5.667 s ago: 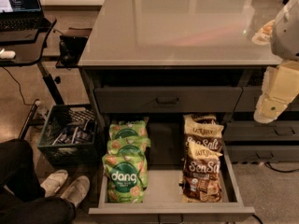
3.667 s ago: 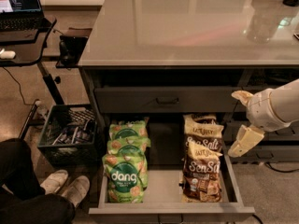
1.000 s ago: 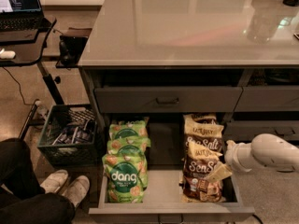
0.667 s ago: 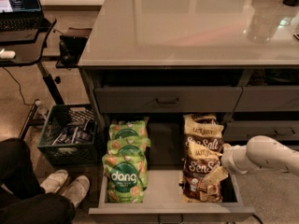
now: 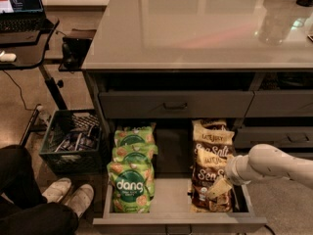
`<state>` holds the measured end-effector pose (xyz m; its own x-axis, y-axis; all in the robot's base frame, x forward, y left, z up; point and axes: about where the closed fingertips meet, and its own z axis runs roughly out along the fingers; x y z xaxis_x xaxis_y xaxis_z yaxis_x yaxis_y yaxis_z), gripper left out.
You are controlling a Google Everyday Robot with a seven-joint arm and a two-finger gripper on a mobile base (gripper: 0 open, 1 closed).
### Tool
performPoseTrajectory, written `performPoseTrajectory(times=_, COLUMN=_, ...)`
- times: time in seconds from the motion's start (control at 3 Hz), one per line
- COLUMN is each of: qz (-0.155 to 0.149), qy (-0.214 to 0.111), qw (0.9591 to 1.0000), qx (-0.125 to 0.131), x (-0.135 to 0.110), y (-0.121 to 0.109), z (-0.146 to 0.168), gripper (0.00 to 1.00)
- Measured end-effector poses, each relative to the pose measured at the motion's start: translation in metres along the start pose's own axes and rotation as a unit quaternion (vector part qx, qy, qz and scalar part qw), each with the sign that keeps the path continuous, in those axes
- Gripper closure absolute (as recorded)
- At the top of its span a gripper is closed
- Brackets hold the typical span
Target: Pick brown chip bag from middle drawer and place on counter
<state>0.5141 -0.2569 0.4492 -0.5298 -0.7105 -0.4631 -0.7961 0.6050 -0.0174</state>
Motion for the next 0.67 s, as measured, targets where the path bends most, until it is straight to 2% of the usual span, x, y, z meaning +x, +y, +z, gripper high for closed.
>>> performPoseTrajectory(times=0.33, qz=0.0, qy=0.0, qw=1.0, qx=0.0, x=0.0, y=0.0001, z=0.0002, gripper=0.19)
performPoseTrajectory(times=0.67, qz=0.0, qy=0.0, qw=1.0, qx=0.0, x=0.0, y=0.0001, z=0.0002, gripper=0.42)
